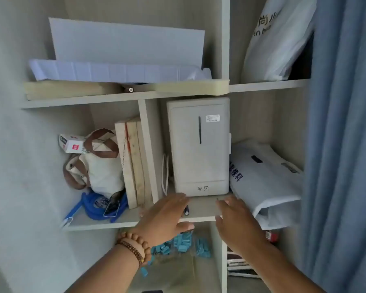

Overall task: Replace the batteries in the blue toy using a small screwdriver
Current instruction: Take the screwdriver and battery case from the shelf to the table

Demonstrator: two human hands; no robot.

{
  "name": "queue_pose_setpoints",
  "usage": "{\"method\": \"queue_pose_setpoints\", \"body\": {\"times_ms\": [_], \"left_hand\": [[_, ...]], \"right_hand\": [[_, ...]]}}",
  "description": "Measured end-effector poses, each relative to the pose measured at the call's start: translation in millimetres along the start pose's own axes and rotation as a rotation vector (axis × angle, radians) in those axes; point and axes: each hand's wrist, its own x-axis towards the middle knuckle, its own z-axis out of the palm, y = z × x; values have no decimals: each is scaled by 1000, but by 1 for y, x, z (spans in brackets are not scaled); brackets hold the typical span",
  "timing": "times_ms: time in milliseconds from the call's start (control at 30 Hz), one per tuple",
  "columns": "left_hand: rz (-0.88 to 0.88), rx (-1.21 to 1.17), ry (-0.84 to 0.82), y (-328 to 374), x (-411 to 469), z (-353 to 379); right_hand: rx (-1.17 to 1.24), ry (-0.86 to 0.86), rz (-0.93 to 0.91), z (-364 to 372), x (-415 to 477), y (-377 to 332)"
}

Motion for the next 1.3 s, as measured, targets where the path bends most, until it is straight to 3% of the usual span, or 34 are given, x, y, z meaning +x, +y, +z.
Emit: {"method": "queue_pose_setpoints", "body": {"times_ms": [100, 267, 500, 600, 667, 833, 1133, 1300], "left_hand": [[-45, -76, 56, -6, 21, 12], [-81, -162, 107, -8, 48, 35], [-102, -100, 198, -16, 61, 59], [-121, -73, 194, -14, 67, 66], [-137, -46, 189, -14, 69, 72], [-177, 64, 231, -5, 72, 75], [-213, -67, 227, 1, 75, 76], [-126, -101, 202, -15, 66, 68]], "right_hand": [[80, 60, 54, 11, 16, 2], [0, 100, 60, 28, 37, 9], [-90, 117, 122, 46, 53, 16], [-91, 188, 81, 44, 57, 22], [-216, 218, -59, 43, 57, 22], [-374, 158, -163, 49, 57, 25], [-260, 215, -195, 37, 57, 22], [-57, 148, 56, 59, 59, 26]]}}
